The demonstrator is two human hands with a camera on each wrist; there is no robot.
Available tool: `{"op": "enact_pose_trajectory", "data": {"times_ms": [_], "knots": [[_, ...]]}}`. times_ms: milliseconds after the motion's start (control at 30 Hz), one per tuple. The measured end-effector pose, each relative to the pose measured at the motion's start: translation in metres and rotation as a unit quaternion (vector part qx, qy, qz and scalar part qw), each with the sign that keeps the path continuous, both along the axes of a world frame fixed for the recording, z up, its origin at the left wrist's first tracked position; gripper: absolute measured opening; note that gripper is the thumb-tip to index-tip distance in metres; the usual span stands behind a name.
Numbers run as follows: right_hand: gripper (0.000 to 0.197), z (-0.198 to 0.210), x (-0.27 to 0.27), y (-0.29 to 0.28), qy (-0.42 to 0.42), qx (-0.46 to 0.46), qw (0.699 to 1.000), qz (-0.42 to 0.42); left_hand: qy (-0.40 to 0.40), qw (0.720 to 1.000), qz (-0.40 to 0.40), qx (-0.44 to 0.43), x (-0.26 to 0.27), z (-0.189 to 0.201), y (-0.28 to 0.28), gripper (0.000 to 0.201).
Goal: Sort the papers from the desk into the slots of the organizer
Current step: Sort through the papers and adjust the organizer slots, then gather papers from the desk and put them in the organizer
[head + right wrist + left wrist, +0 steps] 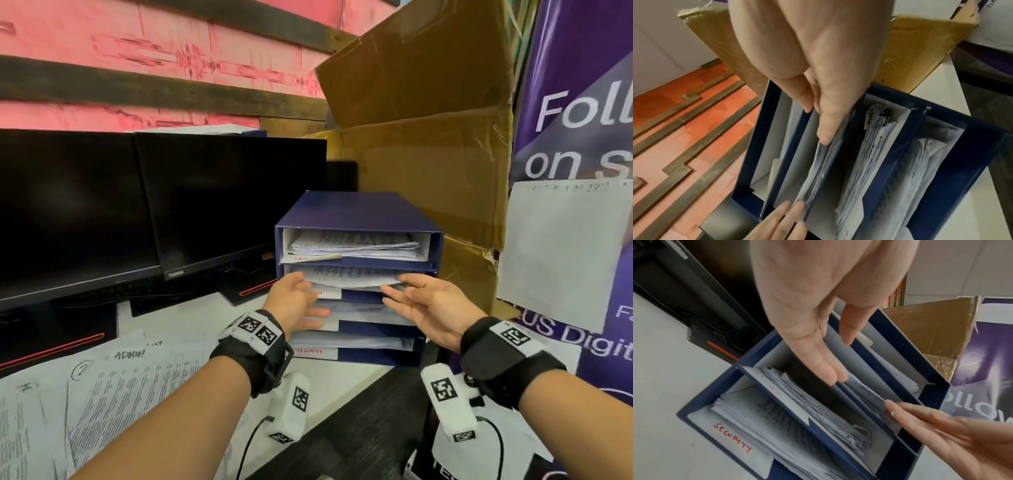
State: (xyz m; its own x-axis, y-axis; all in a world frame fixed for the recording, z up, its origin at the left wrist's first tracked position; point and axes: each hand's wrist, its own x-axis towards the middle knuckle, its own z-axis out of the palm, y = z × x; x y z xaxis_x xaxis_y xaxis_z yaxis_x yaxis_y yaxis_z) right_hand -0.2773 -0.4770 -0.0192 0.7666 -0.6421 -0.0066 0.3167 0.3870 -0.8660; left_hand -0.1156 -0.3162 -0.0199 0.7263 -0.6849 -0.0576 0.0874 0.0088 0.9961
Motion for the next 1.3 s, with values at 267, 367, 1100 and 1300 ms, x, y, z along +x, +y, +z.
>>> {"op": "enact_pose_trajectory", "data": {"times_ms": [267,367,1100,1300], "knots": [[0.061,-0.007,0.019,-0.008,0.087,-0.108,0.99,-0.036,-0.093,0.993,0.008,0.072,0.006,-0.003,0.001,0.033],[0.054,-0.007,0.025,-0.008,0.225,-0.235,0.943,-0.074,-0.116,0.987,0.025,0.106,0.013,-0.002,0.01,0.033],[0.039,-0.007,0.134,0.149,0.357,-0.526,0.719,0.281,-0.056,0.934,0.233,0.267,0.078,0.018,0.202,0.031],[0.051,-0.038,0.161,0.176,0.41,-0.536,0.67,0.311,-0.215,0.817,0.172,0.507,0.095,-0.008,0.259,0.03]]}}
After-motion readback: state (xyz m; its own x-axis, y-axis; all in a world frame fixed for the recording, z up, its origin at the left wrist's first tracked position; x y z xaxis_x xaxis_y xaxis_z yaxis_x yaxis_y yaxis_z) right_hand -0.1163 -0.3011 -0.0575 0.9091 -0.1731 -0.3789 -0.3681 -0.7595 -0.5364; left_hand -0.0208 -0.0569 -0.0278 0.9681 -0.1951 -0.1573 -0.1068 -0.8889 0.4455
